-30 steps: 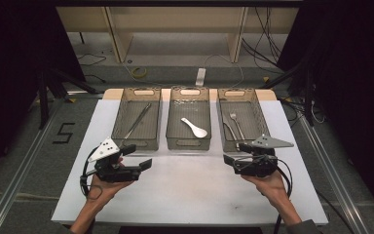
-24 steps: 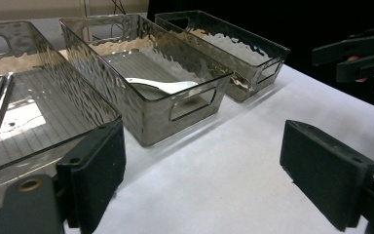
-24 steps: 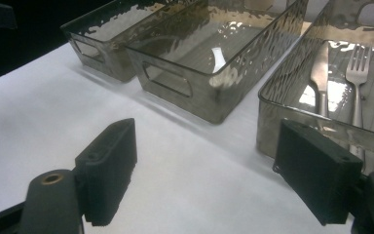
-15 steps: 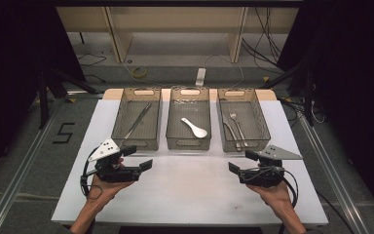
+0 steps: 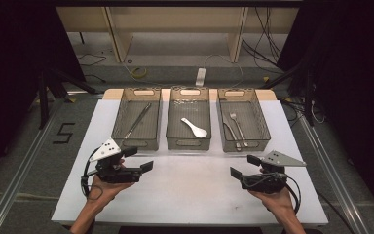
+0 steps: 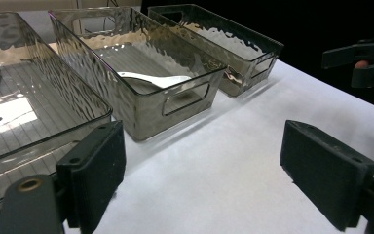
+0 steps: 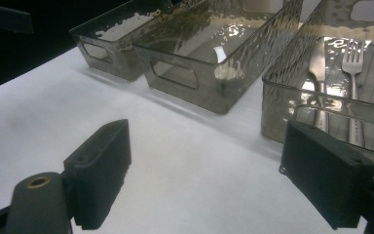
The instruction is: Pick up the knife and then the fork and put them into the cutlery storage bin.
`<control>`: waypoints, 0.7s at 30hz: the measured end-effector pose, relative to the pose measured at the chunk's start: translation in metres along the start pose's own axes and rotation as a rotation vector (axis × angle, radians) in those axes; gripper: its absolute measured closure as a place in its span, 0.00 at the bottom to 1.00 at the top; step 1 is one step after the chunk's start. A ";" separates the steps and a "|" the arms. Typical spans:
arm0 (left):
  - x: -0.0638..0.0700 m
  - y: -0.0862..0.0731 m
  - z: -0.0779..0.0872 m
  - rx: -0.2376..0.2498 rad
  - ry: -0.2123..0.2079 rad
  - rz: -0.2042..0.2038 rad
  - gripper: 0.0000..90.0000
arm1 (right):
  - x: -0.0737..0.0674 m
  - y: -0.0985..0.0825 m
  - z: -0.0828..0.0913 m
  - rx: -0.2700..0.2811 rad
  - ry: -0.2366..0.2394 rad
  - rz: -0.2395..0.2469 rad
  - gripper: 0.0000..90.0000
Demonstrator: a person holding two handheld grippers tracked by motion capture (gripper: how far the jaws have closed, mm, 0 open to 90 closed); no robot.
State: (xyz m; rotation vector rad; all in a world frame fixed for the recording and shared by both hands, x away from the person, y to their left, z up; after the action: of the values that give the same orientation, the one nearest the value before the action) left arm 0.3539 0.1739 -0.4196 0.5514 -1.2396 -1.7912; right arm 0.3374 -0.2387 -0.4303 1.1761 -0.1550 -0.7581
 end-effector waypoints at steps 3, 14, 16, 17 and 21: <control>0.000 0.000 0.000 -0.001 0.000 -0.002 0.18 | 0.000 -0.001 0.000 -0.002 0.000 0.002 0.21; -0.001 0.000 0.001 0.000 0.003 -0.002 0.18 | 0.000 -0.001 -0.001 -0.002 -0.005 0.012 0.21; -0.001 0.000 0.001 0.000 0.003 -0.002 0.18 | 0.000 -0.001 -0.001 -0.003 -0.007 0.016 0.21; -0.001 0.000 0.001 0.001 0.004 0.000 0.18 | 0.000 -0.001 -0.002 -0.002 -0.008 0.016 0.21; -0.001 0.000 0.001 0.001 0.005 -0.003 0.18 | 0.000 -0.001 -0.002 -0.002 -0.010 0.018 0.21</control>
State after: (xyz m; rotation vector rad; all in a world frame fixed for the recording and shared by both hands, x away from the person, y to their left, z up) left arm 0.3535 0.1751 -0.4194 0.5578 -1.2374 -1.7905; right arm 0.3377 -0.2376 -0.4314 1.1677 -0.1725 -0.7483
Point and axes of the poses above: each handheld gripper's, and its own axes: z roughly backward along the jaws, y roughly out of its top, x roughly to its right, the point moved 2 cm from there along -z, roughly forward along the jaws, and after that the axes turned 14 degrees about y, right-handed, at the moved point
